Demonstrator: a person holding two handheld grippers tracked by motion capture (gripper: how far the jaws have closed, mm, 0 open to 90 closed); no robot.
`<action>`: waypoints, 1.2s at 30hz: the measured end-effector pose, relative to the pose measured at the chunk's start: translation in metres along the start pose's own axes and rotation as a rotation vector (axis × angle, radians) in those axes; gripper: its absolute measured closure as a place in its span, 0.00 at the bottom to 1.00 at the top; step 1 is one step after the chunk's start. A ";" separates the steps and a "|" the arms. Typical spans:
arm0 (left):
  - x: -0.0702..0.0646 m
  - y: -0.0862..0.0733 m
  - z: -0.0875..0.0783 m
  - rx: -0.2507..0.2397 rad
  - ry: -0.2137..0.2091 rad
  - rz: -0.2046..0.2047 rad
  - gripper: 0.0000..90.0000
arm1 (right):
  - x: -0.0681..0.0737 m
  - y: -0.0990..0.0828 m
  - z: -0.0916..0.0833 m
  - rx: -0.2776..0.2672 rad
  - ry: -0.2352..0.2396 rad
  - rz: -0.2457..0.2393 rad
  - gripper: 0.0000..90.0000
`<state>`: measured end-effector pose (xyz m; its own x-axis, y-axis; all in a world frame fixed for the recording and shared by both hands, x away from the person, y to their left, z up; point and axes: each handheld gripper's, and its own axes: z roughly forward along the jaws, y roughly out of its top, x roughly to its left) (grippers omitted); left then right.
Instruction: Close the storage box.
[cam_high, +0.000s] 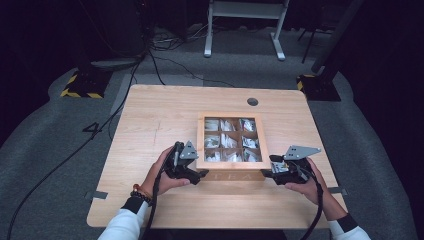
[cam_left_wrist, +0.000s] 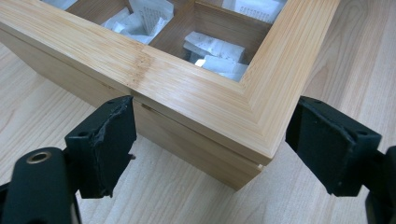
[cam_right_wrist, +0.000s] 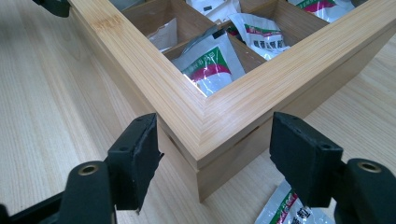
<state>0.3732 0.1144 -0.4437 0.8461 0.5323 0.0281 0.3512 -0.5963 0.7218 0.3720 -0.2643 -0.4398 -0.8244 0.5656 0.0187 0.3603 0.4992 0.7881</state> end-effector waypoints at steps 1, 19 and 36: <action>0.000 0.000 0.000 0.000 -0.002 -0.003 0.19 | 0.000 0.000 0.000 0.000 0.000 0.000 0.37; 0.001 -0.006 -0.015 -0.065 0.022 -0.024 0.19 | 0.000 0.001 -0.007 -0.024 -0.026 -0.023 0.36; 0.008 -0.023 -0.036 -0.069 0.092 -0.016 0.19 | -0.013 -0.006 -0.025 -0.048 -0.080 -0.010 0.34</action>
<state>0.3577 0.1540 -0.4347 0.7989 0.5964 0.0774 0.3331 -0.5460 0.7687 0.3693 -0.2913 -0.4293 -0.7898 0.6122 -0.0369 0.3292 0.4739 0.8167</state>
